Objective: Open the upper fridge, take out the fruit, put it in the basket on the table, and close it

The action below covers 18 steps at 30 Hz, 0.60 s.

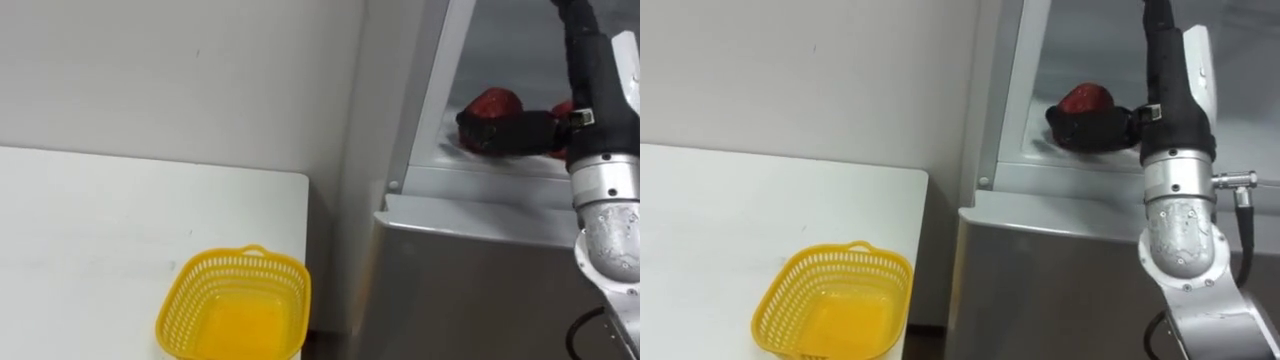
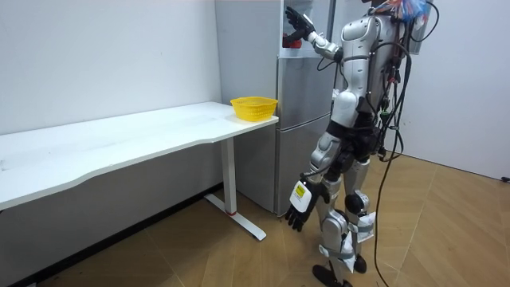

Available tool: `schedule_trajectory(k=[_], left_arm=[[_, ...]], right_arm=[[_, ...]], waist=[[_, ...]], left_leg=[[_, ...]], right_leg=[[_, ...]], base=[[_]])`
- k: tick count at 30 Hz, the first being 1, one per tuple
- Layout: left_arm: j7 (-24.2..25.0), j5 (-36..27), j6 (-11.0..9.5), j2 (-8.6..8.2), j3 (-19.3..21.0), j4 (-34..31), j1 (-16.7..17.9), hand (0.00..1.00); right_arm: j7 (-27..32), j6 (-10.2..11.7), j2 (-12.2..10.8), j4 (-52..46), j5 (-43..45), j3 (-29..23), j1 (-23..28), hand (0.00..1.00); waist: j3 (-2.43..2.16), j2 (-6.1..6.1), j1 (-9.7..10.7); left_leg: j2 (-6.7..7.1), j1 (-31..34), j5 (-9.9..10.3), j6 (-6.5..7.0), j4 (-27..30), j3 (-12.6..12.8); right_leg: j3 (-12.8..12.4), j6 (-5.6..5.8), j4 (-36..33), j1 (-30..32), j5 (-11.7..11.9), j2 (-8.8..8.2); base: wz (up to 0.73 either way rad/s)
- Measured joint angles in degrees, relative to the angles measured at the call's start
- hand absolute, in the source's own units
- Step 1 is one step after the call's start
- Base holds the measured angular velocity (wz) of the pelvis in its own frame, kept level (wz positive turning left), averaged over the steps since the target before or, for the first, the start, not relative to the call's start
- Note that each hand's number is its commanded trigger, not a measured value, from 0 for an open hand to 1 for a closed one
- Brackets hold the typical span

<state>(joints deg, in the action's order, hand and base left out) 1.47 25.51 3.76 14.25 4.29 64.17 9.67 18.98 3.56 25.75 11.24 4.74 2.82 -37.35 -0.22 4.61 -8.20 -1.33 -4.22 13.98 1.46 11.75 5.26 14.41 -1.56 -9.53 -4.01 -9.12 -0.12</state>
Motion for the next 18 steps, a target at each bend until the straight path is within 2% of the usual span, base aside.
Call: schedule_trajectory(k=[2, 4, 9, 18], left_arm=[[0.02, 0.0, 0.06, 0.01, 0.0, 0.0, 0.0, 0.0], [0.01, 0.02, 0.37, 0.01, 0.0, 0.0, -0.11, 0.0], [-0.01, 0.04, 1.5, -0.01, 0.02, 0.0, -0.33, 0.0], [-0.05, 0.01, 2.48, 0.02, 0.12, 0.02, -0.45, 0.0]], right_arm=[[-0.5, 0.0, 0.04, 0.03, -0.28, 0.49, 0.0, 0.0], [-1.27, 0.03, 0.1, 1.17, -1.52, 0.62, -0.03, 0.0], [-2.98, -1.67, 0.3, 4.53, -3.81, 0.87, -0.12, 0.0], [-6.2, -2.1, 0.75, 8.23, -5.32, 1.07, -3.15, 0.0]], waist=[[-0.14, -0.23, 0.0], [-0.12, -0.3, -0.04], [-0.01, -0.47, -0.09], [0.03, -0.27, -0.19]], left_leg=[[0.0, -0.05, 0.0, 0.0, -0.01, 0.0], [-0.02, -0.26, -0.01, -0.01, -0.03, -0.07], [0.09, -0.37, -0.08, 0.08, -0.02, -0.53], [0.2, -0.23, -0.27, 0.15, -0.03, -0.5]], right_leg=[[-0.01, 0.0, 0.0, -0.04, 0.0, 0.0], [0.3, 0.0, 0.02, -0.35, 0.0, -0.01], [1.33, 0.0, 0.04, -0.93, 0.0, -0.23], [1.41, 0.01, -0.09, -0.75, -0.01, -0.38]], base=[[0.0], [0.04], [0.06], [0.0]])
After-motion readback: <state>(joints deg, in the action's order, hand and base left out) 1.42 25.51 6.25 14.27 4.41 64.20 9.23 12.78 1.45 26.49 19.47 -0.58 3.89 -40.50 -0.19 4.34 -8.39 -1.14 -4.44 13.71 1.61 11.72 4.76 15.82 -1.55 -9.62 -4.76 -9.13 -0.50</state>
